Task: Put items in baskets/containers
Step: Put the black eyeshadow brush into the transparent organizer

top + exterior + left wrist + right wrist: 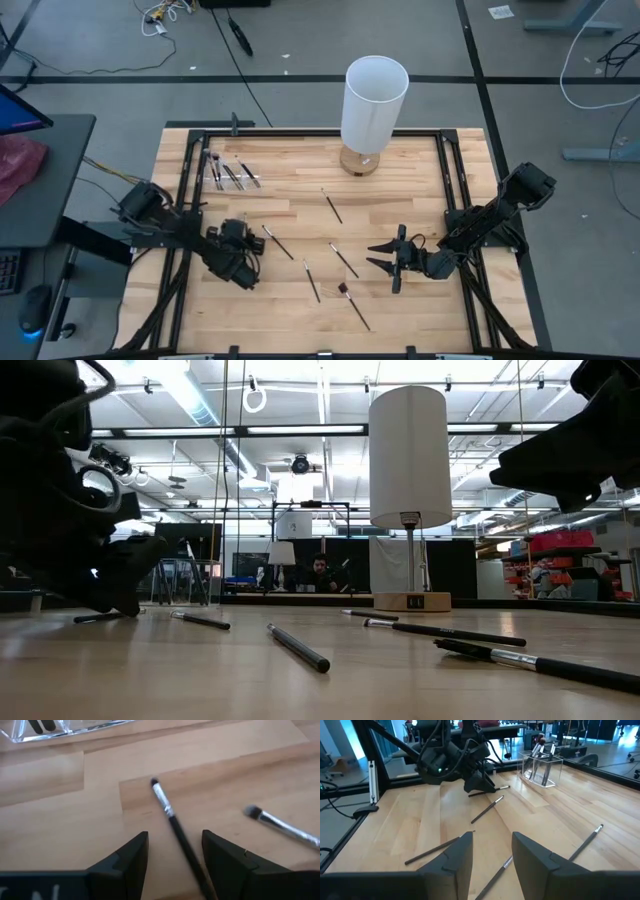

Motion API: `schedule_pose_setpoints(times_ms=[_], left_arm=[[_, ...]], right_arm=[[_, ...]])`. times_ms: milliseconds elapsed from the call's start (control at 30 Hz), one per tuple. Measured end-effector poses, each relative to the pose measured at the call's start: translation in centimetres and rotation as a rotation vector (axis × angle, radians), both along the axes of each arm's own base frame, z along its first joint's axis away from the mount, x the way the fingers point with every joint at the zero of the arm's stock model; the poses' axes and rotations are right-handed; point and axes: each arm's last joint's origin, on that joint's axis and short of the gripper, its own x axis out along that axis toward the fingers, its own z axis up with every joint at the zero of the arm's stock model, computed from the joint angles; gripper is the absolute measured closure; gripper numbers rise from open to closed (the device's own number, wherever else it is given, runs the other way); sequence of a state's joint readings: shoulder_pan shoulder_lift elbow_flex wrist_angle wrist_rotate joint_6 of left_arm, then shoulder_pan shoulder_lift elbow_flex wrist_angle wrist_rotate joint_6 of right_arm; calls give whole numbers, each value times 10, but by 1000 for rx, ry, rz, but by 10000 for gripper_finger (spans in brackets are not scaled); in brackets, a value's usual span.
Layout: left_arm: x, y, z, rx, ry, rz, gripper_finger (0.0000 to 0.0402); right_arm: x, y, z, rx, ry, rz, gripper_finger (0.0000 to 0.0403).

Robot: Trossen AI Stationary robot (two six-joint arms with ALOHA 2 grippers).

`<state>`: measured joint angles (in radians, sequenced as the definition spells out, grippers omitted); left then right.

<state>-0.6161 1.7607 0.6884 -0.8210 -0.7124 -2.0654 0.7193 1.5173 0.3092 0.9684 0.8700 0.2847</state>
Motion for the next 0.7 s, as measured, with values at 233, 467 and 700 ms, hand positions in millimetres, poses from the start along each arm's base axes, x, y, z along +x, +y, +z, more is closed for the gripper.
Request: schedule_pose_setpoints(times_ms=[233,467,700], left_arm=[[-7,-9,-1,-11,-26,-21,214],[-19,-10,-9,17,-94,-70,214],[-22,-2,-13,50,-101,-71,214]], right_arm=[[0,0,0,21,-4,-3,266],[0,0,0,21,-3,-3,266],[0,0,0,13,-2,-2,266]])
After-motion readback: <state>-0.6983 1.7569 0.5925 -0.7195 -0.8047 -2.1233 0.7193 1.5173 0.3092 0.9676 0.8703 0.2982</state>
